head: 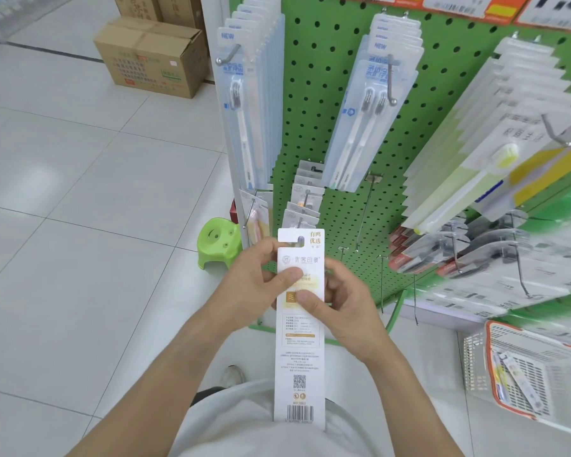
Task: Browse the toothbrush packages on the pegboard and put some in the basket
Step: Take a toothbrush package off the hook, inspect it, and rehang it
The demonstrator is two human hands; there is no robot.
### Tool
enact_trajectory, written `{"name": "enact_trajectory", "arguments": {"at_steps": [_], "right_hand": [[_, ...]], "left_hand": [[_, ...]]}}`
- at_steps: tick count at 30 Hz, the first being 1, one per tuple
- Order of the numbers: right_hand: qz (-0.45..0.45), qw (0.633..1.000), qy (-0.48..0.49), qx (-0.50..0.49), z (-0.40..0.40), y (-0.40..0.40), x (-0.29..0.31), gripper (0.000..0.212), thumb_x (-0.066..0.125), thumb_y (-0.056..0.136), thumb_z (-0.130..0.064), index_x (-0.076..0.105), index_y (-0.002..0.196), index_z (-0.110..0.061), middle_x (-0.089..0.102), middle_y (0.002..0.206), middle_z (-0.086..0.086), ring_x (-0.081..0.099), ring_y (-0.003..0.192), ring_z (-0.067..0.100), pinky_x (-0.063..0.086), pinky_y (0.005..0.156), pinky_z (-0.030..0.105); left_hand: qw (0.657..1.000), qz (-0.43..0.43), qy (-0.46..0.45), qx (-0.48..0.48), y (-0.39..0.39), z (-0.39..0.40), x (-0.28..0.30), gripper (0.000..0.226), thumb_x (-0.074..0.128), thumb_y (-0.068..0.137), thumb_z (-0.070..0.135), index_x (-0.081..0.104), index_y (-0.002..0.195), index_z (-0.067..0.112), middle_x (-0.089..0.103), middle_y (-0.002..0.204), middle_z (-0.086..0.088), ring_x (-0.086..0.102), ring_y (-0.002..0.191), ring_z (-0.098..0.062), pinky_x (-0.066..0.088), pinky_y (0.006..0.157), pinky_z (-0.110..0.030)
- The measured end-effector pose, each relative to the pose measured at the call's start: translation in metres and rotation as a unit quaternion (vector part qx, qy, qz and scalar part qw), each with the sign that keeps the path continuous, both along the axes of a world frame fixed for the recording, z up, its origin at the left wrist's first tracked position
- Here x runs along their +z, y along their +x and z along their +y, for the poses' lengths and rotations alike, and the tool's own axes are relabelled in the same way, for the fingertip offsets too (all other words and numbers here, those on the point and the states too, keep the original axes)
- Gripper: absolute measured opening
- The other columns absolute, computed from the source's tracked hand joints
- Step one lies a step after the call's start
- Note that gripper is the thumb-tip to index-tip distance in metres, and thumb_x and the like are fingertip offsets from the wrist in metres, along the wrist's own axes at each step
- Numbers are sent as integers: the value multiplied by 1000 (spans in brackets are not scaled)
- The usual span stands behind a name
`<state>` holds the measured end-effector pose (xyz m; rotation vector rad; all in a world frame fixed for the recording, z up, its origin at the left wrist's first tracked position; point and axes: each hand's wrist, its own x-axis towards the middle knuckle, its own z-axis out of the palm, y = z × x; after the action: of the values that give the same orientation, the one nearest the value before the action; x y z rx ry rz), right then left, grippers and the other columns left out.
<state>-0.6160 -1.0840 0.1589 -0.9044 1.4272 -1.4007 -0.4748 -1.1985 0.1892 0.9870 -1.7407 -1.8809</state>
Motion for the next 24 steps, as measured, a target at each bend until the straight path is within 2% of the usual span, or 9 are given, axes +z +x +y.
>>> {"name": "enact_trajectory", "arguments": {"at_steps": [4,7,10,14,17,18,21,22,24], "right_hand": [[-7,999,27,33,6,1,4,62,79,85,1,56,136,-25,74,114,12,70,101,39,59,83,59],[-5,996,43,74,7,1,8,78,84,78,3,53,139,-33,73,119,7,72,100,30,60,80,48],[8,992,59,113,10,3,10,95,88,74,4,43,147,-35,73,116,4,70,97,20,56,78,35],[-14,987,78,142,11,6,11,107,87,73,6,33,151,-44,75,110,10,73,96,31,59,79,45],[-3,985,90,144,11,5,14,110,87,73,4,30,152,-47,77,109,10,75,96,34,61,81,52],[5,985,94,143,12,4,15,109,88,73,3,30,152,-46,78,107,9,75,95,33,61,81,52],[24,985,100,136,15,5,15,105,88,73,2,33,148,-48,78,100,9,76,91,30,62,79,51],[27,986,100,134,17,5,13,106,88,72,2,34,146,-50,78,100,9,75,92,30,62,80,51],[25,985,105,137,20,5,10,110,90,69,2,34,145,-54,77,103,10,74,94,31,61,81,53]], "left_hand": [[1000,-5,-5,0,-2,0,-2,26,70,92,7,60,116,15,73,116,-2,77,79,-29,60,57,-39],[1000,-17,-15,-10,-3,-2,-7,46,80,84,11,59,123,25,73,116,2,76,85,-28,63,67,-46],[999,-24,-27,16,-5,-3,-9,50,85,80,14,61,123,23,75,108,3,75,91,-21,63,72,-39],[997,-25,-38,63,-10,-2,-7,38,81,83,24,67,117,19,77,101,6,74,92,-13,56,65,-20],[996,-29,-40,76,-12,-3,-6,32,77,86,24,68,116,18,77,99,7,74,89,-12,51,57,-14],[996,-29,-38,73,-12,-3,-6,33,78,85,23,68,116,19,77,100,7,74,88,-12,52,58,-16],[998,-32,-17,45,-8,0,-11,43,83,81,13,62,118,19,76,108,3,76,86,-21,62,71,-36],[999,-27,-2,31,-6,2,-13,49,83,80,8,59,121,20,75,112,2,77,86,-22,63,73,-38],[1000,-17,16,7,-1,7,-16,60,81,81,4,54,130,25,75,114,2,77,88,-21,62,74,-32]]}}
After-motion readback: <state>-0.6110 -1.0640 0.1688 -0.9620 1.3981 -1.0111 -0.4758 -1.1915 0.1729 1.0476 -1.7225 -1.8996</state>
